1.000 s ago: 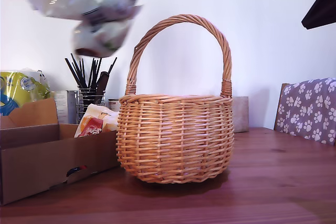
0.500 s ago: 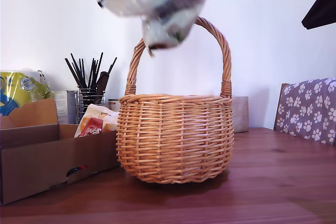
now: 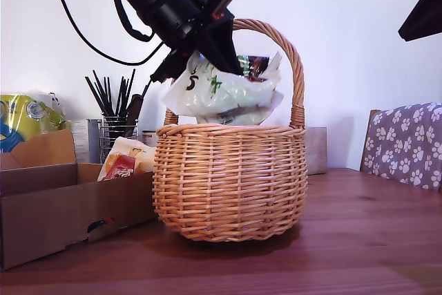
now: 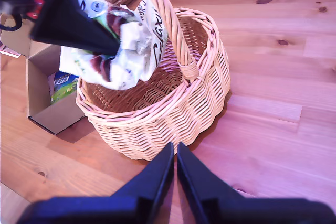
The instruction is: Move the bags of Easter eggs from the cardboard box on the left into the woven basket on the right side.
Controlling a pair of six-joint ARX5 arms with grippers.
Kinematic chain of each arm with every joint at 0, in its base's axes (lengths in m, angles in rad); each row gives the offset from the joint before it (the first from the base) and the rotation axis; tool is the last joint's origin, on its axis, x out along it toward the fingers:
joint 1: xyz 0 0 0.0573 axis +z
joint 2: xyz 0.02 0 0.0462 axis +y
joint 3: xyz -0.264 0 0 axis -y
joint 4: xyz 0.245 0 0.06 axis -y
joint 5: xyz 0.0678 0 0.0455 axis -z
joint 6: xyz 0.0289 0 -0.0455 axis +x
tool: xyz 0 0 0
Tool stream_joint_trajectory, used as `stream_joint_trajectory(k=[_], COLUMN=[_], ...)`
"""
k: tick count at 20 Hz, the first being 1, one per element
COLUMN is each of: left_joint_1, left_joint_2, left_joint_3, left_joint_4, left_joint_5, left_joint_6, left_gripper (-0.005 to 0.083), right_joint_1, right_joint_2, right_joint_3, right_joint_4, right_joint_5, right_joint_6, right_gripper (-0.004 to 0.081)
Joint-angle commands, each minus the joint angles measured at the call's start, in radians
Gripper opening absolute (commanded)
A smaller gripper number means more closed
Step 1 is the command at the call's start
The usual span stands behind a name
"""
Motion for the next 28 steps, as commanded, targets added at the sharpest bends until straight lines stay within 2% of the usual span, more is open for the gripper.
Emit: stream_joint_trajectory(k=[1,4,5,7,8,9,11,12,13,16,19,23,25,26,27,28], left_joint_1=[-0.01,-0.027,-0.032,-0.045,-0.054,-0.061,-0.069,-0.071,-0.071,-0.065,-0.063,-0.071,-0.073,-0.073,-0.073,-0.073], left_joint_2=[0.024,0.024,0.024,0.024,0.024,0.024,0.024,0.023,0.018,-0.019,-0.03,-0.031,-0.031,-0.031,-0.031,-0.031], left_joint_3=[0.005,0.005,0.005,0.005,0.005,0.005,0.005,0.005,0.005,0.005,0.005,0.005,0.005,0.005,0.005,0.005], left_joint_4=[0.02,0.031,0.034,0.042,0.044,0.044,0.042,0.039,0.035,0.005,-0.006,-0.01,-0.008,-0.011,-0.011,-0.011], left_joint_5=[-0.035,-0.084,-0.101,-0.142,-0.159,-0.167,-0.182,-0.181,-0.181,-0.183,-0.261,-0.39,-0.377,-0.344,-0.31,-0.28], left_joint_6=[-0.001,-0.002,-0.006,-0.007,-0.007,-0.006,-0.002,0.016,0.02,0.035,0.043,0.058,0.049,0.04,0.024,0.023], left_gripper=[0.0128,0.0156,0.0221,0.0403,0.0467,0.0483,0.0471,0.0427,0.0359,0.0079,-0.0023,-0.0022,-0.0009,0.0037,0.0145,0.0297], right_joint_1=[0.004,0.004,0.004,0.004,0.004,0.004,0.004,0.004,0.004,0.004,0.004,0.004,0.004,0.004,0.004,0.004], right_joint_2=[-0.001,-0.001,-0.001,-0.001,-0.001,-0.001,-0.001,-0.001,-0.001,-0.001,-0.001,-0.001,-0.001,-0.001,-0.001,-0.001], right_joint_3=[0.014,0.014,0.014,0.014,0.014,0.014,0.014,0.014,0.014,0.014,0.014,0.014,0.014,0.014,0.014,0.014], right_joint_4=[0.003,0.004,0.004,0.003,0.003,0.003,0.003,0.003,0.004,0.002,-0.004,-0.004,-0.004,-0.004,-0.004,-0.004], right_joint_5=[-0.005,-0.005,-0.005,-0.005,-0.005,-0.005,-0.005,-0.005,-0.005,-0.005,-0.005,-0.005,-0.005,-0.005,-0.005,-0.005], right_joint_6=[-0.007,-0.007,-0.007,-0.007,-0.007,-0.007,-0.007,-0.007,-0.007,-0.007,-0.007,-0.007,-0.007,-0.007,-0.007,-0.007], right_gripper=[-0.0012,-0.0012,-0.0012,-0.0012,-0.0012,-0.0012,-0.0012,-0.0012,-0.0012,-0.0012,-0.0012,-0.0012,-0.0012,-0.0012,-0.0012,-0.0012])
